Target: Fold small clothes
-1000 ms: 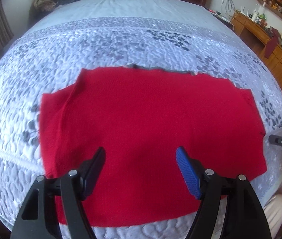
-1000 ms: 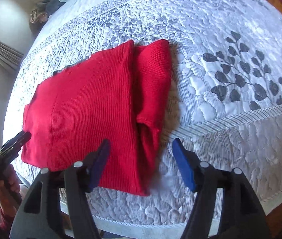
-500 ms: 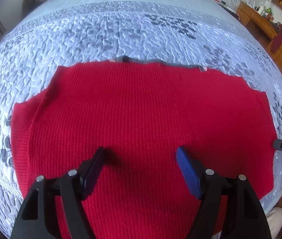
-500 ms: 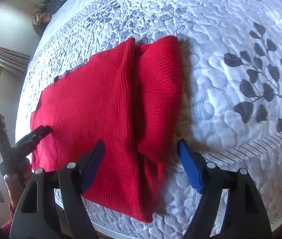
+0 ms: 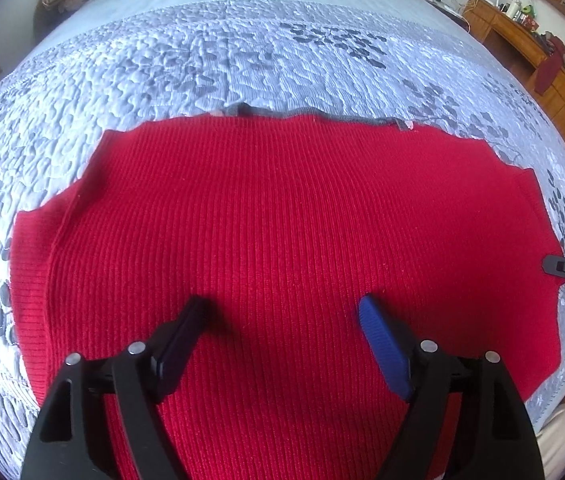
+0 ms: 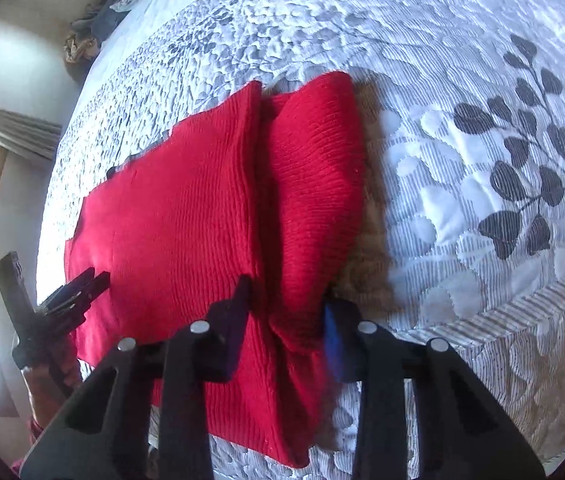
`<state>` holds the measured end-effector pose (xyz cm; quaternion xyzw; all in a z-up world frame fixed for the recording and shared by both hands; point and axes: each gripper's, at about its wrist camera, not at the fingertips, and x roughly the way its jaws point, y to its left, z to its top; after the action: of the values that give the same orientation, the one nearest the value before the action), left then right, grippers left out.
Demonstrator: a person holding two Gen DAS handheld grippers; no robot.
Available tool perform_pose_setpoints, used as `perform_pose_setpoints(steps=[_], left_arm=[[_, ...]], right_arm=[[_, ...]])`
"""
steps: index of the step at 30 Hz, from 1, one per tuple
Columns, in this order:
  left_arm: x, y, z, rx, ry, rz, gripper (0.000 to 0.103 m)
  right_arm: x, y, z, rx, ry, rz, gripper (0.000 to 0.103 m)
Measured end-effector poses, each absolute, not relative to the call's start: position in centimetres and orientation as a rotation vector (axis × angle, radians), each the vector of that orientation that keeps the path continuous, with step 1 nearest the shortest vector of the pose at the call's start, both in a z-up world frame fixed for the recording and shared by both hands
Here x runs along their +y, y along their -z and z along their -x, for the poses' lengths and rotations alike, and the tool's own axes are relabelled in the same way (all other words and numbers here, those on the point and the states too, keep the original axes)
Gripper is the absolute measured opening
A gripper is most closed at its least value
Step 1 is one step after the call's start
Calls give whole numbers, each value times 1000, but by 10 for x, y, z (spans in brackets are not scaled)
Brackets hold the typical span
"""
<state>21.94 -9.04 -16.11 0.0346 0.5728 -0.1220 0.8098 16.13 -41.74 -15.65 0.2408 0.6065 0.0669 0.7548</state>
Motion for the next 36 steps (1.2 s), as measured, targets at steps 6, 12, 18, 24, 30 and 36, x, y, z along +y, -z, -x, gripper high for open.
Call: perform_pose_setpoints(steps=[6, 12, 18, 24, 30, 36], left_arm=[[-88, 162, -220, 1229, 275, -66, 80], [-86, 163, -221, 1230, 295, -58, 81], [-81, 151, -219, 1240, 308, -65, 81], [-42, 150, -223, 1235, 247, -53, 80], [-29, 154, -222, 1215, 286, 7, 80], [-15, 149, -213, 1183, 313, 67, 80]], right_arm=[[-407, 160, -168, 1345, -143, -476, 30], [-404, 149, -167, 1329, -148, -452, 18], [-400, 128, -169, 1330, -102, -423, 13], [-380, 110, -177, 1340, -59, -329, 12], [-347, 74, -184, 1302, -75, -270, 11], [-285, 31, -197, 1251, -146, -166, 11]])
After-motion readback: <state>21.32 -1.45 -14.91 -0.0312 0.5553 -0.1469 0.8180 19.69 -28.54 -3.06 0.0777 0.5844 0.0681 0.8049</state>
